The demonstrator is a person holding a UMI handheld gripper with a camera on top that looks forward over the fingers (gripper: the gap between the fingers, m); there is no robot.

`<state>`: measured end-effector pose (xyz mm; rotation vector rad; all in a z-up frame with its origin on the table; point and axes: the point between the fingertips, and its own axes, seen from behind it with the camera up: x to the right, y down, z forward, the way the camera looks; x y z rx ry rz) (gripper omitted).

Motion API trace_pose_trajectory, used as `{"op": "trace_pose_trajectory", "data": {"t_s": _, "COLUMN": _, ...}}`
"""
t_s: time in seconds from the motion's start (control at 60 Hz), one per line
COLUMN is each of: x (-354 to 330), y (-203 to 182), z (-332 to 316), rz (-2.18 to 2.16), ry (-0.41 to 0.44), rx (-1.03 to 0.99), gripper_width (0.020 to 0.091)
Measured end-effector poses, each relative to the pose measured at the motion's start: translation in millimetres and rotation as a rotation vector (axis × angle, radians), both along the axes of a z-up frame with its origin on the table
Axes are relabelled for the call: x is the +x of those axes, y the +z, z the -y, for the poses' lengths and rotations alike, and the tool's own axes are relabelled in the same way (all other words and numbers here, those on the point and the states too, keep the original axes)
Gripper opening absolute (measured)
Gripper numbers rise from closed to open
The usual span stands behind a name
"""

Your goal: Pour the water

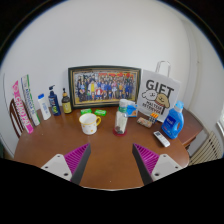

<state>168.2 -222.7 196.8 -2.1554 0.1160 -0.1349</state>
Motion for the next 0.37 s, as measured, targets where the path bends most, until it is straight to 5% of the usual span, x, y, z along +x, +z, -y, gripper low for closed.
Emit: {"op": "trace_pose_trajectory", "data": {"t_s": 0.367, "x": -19, "y": 34, "z": 48, "rz": -0.043, "ry": 0.032, "rx": 0.042, "gripper_width": 0.0857}}
